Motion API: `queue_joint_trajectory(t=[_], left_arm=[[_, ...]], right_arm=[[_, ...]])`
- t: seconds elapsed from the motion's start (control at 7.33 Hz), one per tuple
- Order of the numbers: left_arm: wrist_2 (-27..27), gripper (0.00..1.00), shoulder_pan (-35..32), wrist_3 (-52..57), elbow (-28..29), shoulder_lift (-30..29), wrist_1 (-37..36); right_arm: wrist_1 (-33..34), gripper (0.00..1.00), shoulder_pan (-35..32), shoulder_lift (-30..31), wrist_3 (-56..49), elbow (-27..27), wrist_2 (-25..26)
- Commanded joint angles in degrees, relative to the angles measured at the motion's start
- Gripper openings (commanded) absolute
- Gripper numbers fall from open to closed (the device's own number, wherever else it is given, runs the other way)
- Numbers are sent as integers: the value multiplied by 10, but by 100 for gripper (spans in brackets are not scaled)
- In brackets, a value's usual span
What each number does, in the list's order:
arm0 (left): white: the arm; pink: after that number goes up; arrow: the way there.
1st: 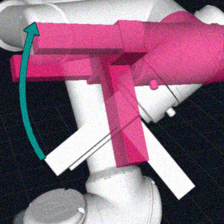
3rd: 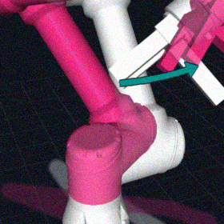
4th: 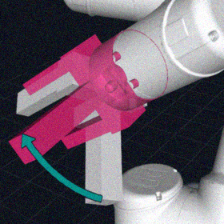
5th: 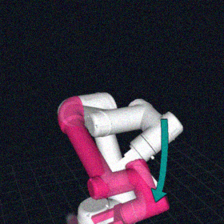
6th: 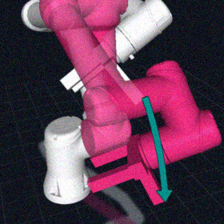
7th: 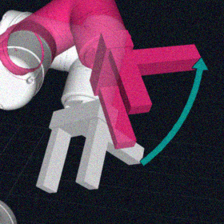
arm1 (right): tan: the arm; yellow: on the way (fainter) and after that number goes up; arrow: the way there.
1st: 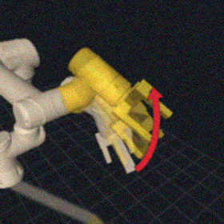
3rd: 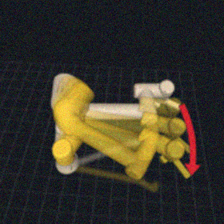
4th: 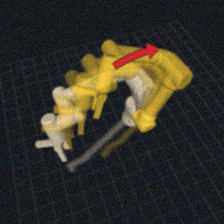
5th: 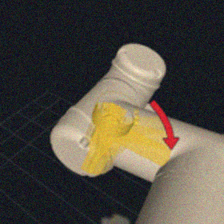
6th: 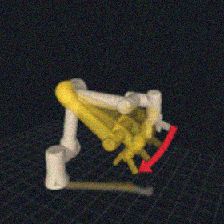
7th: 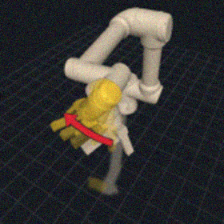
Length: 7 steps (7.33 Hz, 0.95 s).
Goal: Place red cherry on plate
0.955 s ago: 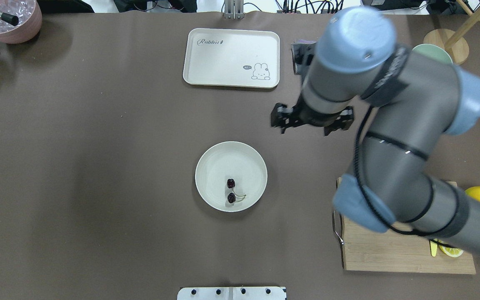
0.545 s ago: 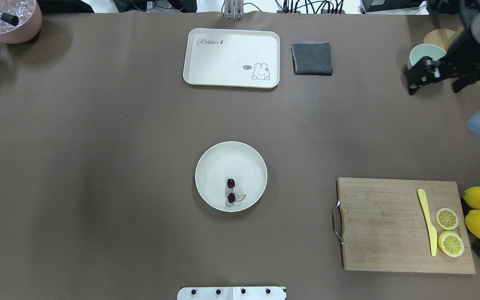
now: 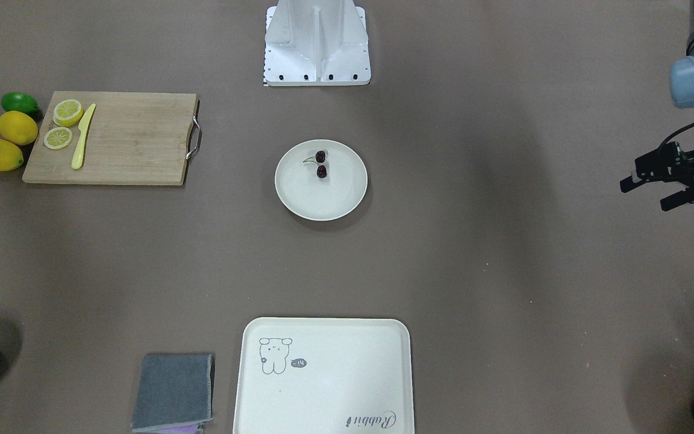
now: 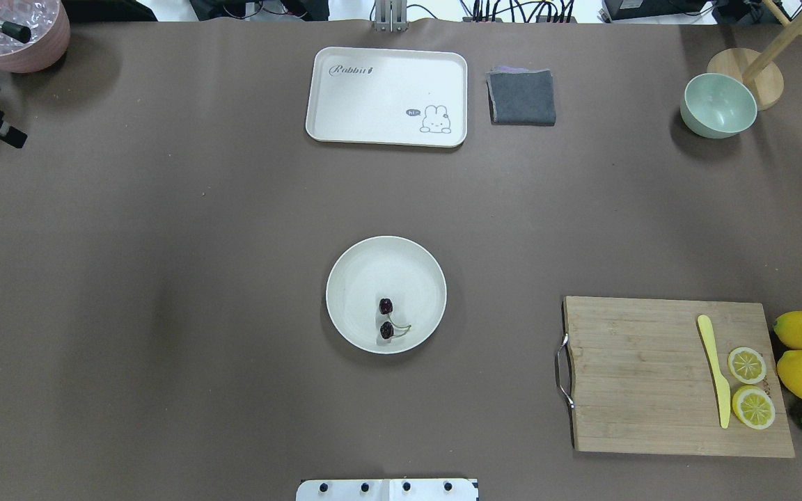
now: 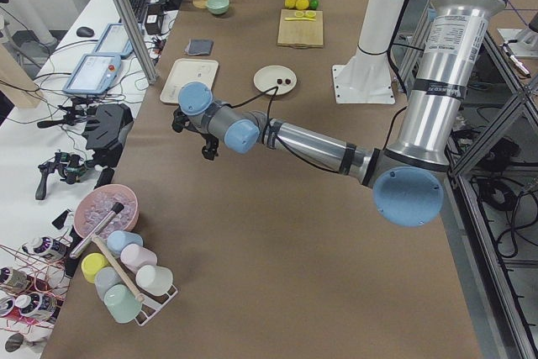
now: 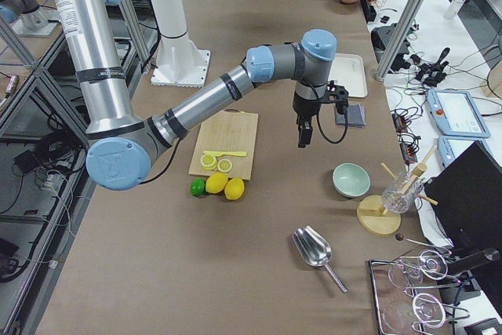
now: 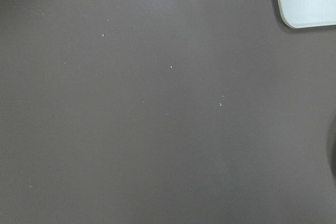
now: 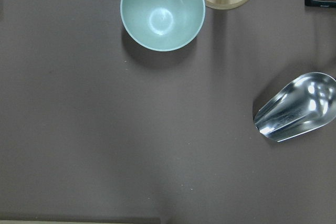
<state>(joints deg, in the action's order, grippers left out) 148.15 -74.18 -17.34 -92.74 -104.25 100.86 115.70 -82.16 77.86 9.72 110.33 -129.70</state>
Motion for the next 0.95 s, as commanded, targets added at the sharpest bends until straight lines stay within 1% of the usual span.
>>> queue_joint_trajectory(t=[0.0,0.14,0.27,0.41,0.55,0.68,0.82], left_arm=[[-27,98,-41,129,62,-60,-128],[-50,98,-73,136,76,-61,-129],[-63,98,-98,177,84,-44,-131],[-55,98,-129,215,85,-7,-131],[-54,98,-151,233,80,19,-130],[-53,98,-159,263,80,50,-124],[-53,98,-176,287,78,66,-124]], right_arm=[[1,100,-33,26,-28,1,-25],[-1,100,-33,61,-29,37,-35],[0,100,-34,88,-43,53,-45],[-3,100,-35,110,-77,49,-42],[-3,100,-56,131,-128,32,-36],[-6,100,-89,139,-181,10,-27],[-7,100,-112,155,-217,0,-13]])
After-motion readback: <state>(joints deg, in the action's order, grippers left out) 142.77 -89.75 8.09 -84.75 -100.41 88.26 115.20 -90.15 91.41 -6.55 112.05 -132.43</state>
